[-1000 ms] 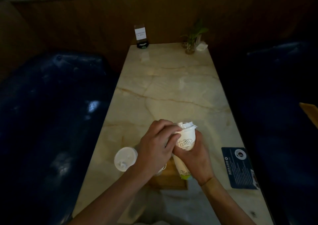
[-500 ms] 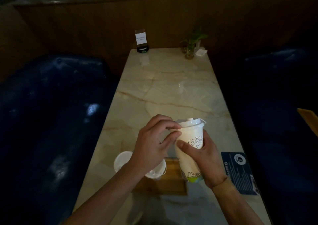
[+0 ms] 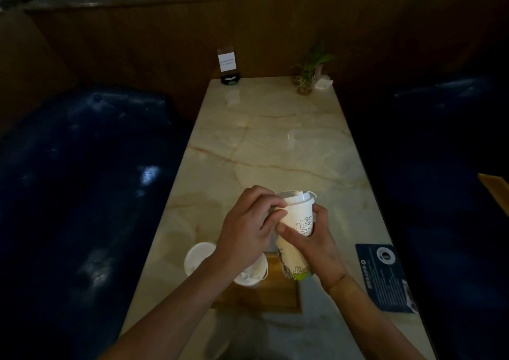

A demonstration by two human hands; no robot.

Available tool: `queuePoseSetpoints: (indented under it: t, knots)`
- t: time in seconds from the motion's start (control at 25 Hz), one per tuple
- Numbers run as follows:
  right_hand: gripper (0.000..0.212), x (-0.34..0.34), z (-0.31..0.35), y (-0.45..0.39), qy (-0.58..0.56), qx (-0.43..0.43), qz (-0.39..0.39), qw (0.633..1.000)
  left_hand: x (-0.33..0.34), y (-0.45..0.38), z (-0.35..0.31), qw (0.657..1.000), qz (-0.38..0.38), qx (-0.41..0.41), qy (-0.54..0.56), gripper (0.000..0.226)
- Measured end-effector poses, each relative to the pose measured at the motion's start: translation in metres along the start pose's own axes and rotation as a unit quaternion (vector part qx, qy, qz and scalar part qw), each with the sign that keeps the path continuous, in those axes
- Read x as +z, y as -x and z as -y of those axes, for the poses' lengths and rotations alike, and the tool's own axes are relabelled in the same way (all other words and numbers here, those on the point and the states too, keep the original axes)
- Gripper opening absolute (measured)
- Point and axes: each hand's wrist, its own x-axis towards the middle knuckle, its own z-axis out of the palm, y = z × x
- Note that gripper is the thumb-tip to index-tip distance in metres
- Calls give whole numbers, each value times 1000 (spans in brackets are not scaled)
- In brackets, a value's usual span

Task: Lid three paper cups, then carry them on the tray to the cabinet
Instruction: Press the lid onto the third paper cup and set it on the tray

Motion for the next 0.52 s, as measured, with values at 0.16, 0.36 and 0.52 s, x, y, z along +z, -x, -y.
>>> queuePoseSetpoints:
  t: [0.16,0.36,0.52]
  knots:
    - [84,4,1,2,48,-34,-58,997,1,-9,-8,999,-11,21,-29,17]
    - [76,-1,12,9,25,-69,-74,995,-7,-13,-15,999,-36,13,25,16]
    - [72,-7,21,16,-12,-61,-52,997,-8,-13,-17,996,-44,-6,78,14]
